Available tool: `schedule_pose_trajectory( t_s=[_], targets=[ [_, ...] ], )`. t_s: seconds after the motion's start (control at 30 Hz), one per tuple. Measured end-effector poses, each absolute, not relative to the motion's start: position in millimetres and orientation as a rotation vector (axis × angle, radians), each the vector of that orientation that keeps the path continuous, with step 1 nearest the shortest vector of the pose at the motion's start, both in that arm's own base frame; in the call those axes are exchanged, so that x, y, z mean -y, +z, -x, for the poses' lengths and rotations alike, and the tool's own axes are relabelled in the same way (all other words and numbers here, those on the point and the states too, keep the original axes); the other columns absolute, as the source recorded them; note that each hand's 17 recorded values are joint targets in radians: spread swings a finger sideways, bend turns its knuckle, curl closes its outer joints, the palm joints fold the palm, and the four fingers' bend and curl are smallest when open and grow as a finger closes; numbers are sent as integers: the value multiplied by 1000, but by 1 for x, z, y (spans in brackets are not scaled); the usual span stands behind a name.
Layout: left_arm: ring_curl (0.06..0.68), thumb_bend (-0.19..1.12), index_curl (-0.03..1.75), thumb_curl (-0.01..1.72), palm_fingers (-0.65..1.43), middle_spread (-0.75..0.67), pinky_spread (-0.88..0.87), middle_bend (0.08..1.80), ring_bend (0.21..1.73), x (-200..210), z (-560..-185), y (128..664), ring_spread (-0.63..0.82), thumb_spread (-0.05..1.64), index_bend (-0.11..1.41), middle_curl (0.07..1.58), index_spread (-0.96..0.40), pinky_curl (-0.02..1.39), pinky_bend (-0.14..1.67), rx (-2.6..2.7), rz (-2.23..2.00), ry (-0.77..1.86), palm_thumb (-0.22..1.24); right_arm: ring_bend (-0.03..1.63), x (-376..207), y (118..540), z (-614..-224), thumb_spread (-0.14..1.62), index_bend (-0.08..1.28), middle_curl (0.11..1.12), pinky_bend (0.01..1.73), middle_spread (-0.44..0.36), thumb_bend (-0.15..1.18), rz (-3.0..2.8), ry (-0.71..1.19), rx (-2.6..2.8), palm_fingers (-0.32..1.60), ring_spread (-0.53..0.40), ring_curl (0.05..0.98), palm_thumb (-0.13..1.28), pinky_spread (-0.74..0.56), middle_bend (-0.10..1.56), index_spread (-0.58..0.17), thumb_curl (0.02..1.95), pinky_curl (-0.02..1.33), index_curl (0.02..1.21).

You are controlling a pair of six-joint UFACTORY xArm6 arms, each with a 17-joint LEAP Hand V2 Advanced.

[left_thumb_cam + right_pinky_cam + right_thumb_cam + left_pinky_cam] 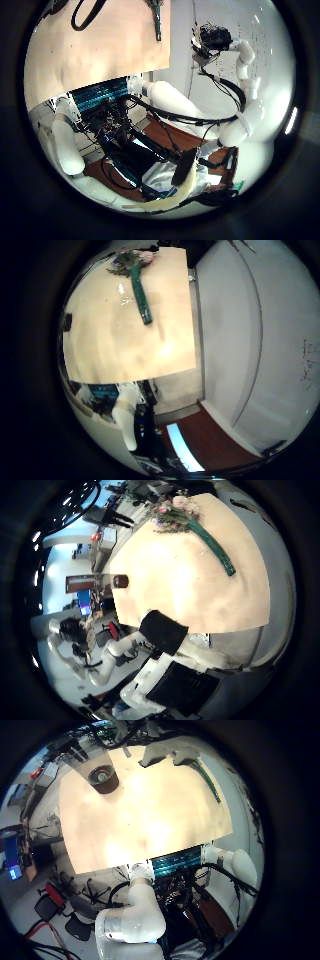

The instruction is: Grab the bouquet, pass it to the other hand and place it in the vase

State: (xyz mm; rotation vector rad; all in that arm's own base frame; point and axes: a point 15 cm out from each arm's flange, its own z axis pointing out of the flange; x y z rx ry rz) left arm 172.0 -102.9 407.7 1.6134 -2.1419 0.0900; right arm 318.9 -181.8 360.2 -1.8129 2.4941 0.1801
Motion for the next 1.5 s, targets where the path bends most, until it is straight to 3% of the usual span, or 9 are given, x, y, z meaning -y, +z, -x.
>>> schedule_pose_trajectory(
  t_s=[0.37,0.77,1.3,1.5],
  targets=[
    [191,-23,310,275,-37,419,690,179,448,98,-168,404,591,1046,165,269,47,165,366,2191,-1569,35,32,865,211,247,-394,1103,185,405,594,-26,-18,1597,235,-2673,572,-114,260,411,105,442,-232,365,140,338],
    [197,-23,313,276,-34,418,688,180,439,93,-169,400,592,1054,167,271,55,170,366,2187,-1569,3,33,894,217,145,-419,1104,194,433,609,-26,-22,1575,331,-2732,545,-132,272,455,51,484,-222,372,87,375],
    [202,-23,316,276,-30,431,688,181,429,96,-182,396,599,1055,169,275,58,173,360,2162,-1562,-21,32,933,195,124,-424,1102,199,472,636,-44,-24,1650,383,-2721,560,-157,292,459,19,527,-221,369,31,416],
    [206,-23,316,276,-25,437,689,184,431,97,-185,397,600,1055,169,277,66,173,354,2160,-1559,-24,32,971,193,113,-420,1088,204,496,674,-63,-14,1676,407,-2734,637,-182,311,523,-45,559,-235,387,8,438]
  ],
)
